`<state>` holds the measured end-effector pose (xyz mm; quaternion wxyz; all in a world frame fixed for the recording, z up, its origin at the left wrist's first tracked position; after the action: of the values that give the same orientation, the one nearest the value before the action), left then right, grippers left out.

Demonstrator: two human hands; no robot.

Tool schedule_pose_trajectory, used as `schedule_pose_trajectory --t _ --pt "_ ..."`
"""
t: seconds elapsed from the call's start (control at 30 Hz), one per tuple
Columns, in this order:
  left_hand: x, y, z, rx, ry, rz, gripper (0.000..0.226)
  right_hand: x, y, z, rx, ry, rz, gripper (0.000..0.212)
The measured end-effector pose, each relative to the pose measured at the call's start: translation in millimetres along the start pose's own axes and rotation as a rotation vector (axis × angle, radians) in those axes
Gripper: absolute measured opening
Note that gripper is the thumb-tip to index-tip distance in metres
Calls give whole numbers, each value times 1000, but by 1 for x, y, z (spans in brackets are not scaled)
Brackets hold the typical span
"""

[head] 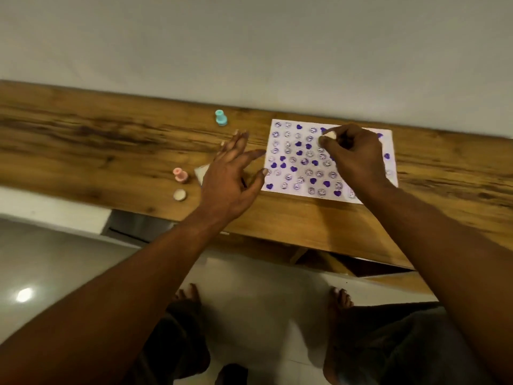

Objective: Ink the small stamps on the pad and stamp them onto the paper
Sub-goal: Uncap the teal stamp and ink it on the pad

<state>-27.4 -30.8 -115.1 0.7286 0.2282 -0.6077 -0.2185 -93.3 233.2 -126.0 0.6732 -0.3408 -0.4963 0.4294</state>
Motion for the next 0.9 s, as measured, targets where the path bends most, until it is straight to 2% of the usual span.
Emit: schedule_pose_trajectory --t 0.27,0.43,0.5,0.6,0.73,0.9 --pt "68 -91 -37 32 228 12 17 -141 -75 -22 315 -436 -127 25" --pt "94 -122 -52 36 356 -10 18 -205 -112 -38 479 -542 -191 23" --pt "100 -133 -54 67 338 47 20 -225 -121 -44 518 -592 -221 25" --pt "96 -158 -55 228 193 176 33 -244 -124 -49 546 -675 -285 32" --pt "86 -178 -59 280 114 173 52 -260 -125 -52 563 -739 -357 36" --pt "78 -172 -49 305 114 163 49 -264 -125 -54 562 -761 -424 35"
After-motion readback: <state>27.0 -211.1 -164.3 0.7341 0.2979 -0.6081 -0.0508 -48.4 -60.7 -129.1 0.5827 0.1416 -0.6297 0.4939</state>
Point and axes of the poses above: each hand's wrist, its own z-axis towards the middle knuckle, its own x-axis out of the back of the hand, y = z × x, the point moved 6 cm from there along z, towards the middle knuckle, and after that the axes turned 14 degrees about x, right-handed, at the moved point
